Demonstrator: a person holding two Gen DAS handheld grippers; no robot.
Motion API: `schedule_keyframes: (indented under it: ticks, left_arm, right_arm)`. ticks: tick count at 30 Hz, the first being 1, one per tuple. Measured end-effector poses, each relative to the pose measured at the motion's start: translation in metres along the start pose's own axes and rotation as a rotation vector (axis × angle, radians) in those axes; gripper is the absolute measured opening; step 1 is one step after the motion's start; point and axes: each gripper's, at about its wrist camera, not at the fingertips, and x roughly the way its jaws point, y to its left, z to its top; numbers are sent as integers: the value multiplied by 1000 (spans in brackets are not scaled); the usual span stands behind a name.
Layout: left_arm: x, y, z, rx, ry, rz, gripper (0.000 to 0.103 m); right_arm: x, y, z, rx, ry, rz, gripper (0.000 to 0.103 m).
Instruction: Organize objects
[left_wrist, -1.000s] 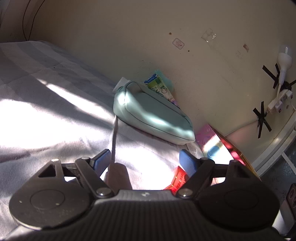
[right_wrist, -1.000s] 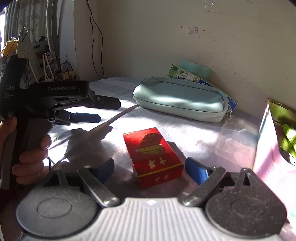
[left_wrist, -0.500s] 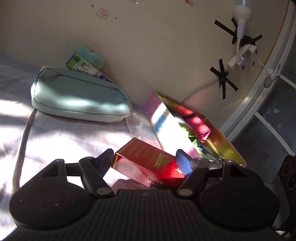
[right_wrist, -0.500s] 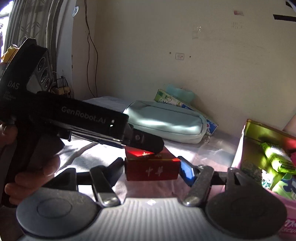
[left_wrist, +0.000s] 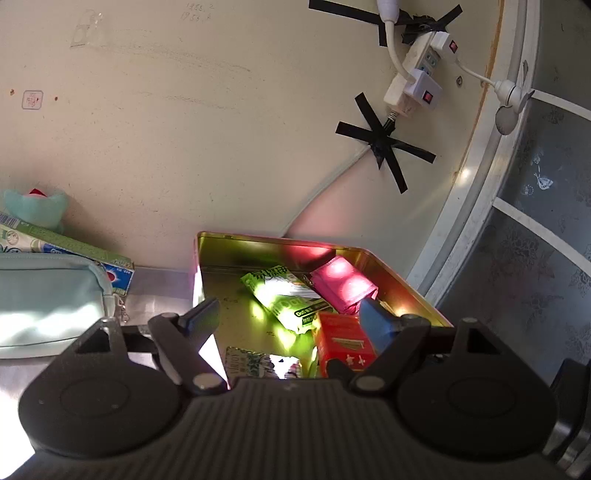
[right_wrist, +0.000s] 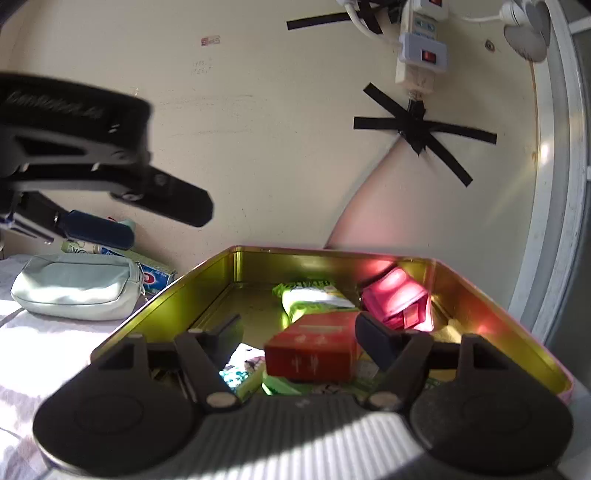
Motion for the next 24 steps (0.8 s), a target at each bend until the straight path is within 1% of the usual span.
schedule_keyframes:
  ticks: [2,5,6,8,10,12,15,17,18,19,20,22,24]
  left_arm:
    - [-17,10,-12,29,-21,55,84]
    - [-42,37,-24,36,-34,132,84]
    - [-51,50,-28,30,-32,161,84]
    - [-67,80,-37,17,-15,247,84]
    - [-78,106,-44,5,-4,339,84]
    - [-90,133,-51,-6,-7,460,84]
    - [-106,162,-60,-36,-36,564,84]
    - [-111,175,-69,-68,-50,605,83]
    - [-114,181,-68,-116,-52,594,82]
    - [-119,184,-67,-139,-92,582,83]
    - [-123,186,-68,-146,-116,589,84]
    - [-123,187,-68,-155,-116,581,84]
    - [-121,186,-67,-145,-120,573,84]
  right_arm:
    - [-4,-4,2,26,-26,14,69]
    - [-15,3,1,17,-76,50,69]
    - [-18,5,1,15,-87,65,69]
    - [-23,11,2,19,-95,104,69]
    - [-25,16,5,38,-85,153,69]
    - [-28,28,9,60,-67,233,69]
    - [-36,56,7,28,-38,342,69]
    - [-38,83,5,-35,-11,400,69]
    - [-39,96,2,-66,3,425,69]
    - [-39,110,1,-96,14,445,69]
    - [-38,122,-1,-124,23,457,69]
    - [-34,145,-4,-176,36,470,69]
    - [-26,160,-7,-196,69,477,70]
